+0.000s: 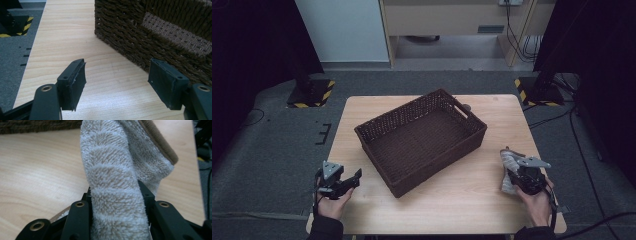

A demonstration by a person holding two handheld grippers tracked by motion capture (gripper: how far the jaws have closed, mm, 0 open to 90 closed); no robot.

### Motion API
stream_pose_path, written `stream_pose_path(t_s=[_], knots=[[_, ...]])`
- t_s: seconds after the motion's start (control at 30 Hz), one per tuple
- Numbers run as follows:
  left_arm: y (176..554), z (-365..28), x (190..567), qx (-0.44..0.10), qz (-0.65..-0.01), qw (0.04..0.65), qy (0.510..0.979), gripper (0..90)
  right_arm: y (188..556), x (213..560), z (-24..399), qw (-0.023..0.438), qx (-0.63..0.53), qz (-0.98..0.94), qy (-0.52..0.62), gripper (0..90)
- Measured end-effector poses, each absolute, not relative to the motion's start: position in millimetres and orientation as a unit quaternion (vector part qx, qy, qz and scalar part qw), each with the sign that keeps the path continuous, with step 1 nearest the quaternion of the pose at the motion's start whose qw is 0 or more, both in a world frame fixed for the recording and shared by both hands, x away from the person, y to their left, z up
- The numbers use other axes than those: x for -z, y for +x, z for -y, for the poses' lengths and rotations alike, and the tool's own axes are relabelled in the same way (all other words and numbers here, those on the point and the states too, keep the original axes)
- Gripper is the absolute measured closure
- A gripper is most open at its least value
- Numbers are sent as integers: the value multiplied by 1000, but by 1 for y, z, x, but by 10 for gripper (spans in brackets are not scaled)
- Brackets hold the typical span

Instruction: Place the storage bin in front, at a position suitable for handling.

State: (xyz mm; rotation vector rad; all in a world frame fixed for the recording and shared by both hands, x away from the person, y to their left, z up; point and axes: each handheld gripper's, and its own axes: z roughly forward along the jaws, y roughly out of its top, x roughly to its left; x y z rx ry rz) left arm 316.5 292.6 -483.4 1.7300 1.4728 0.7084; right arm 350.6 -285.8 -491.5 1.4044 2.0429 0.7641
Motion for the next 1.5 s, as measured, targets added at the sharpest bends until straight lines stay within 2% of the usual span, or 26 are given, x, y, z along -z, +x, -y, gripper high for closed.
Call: stream_pose_path(t_s=[0.1, 0.23, 0.33, 0.5, 0.63, 0.77, 1.1, 1.33, 1.43, 1.5], knots=[[317, -292, 483, -277, -574, 375, 674, 287, 357, 492, 290, 282, -288, -752, 521, 631], [317, -292, 482, -279, -573, 382, 669, 288, 371, 507, 293, 245, -278, -758, 536, 594], [317, -293, 480, -278, -573, 390, 665, 293, 372, 511, 294, 242, -286, -757, 535, 533], [315, -292, 472, -281, -566, 411, 657, 302, 371, 507, 289, 246, -290, -755, 534, 346], [313, -290, 459, -283, -557, 435, 649, 309, 365, 494, 286, 263, -316, -745, 526, 278], [314, -280, 447, -282, -547, 455, 643, 328, 362, 483, 282, 273, -344, -739, 511, 277], [324, -248, 438, -276, -529, 471, 650, 360, 365, 454, 270, 264, -403, -726, 490, 292], [335, -227, 445, -284, -532, 445, 662, 377, 379, 438, 260, 278, -426, -715, 480, 324], [339, -224, 449, -289, -538, 422, 670, 412, 387, 433, 255, 280, -430, -714, 477, 332], [341, -225, 452, -287, -541, 428, 665, 424, 392, 431, 251, 282, -431, -714, 473, 333]])
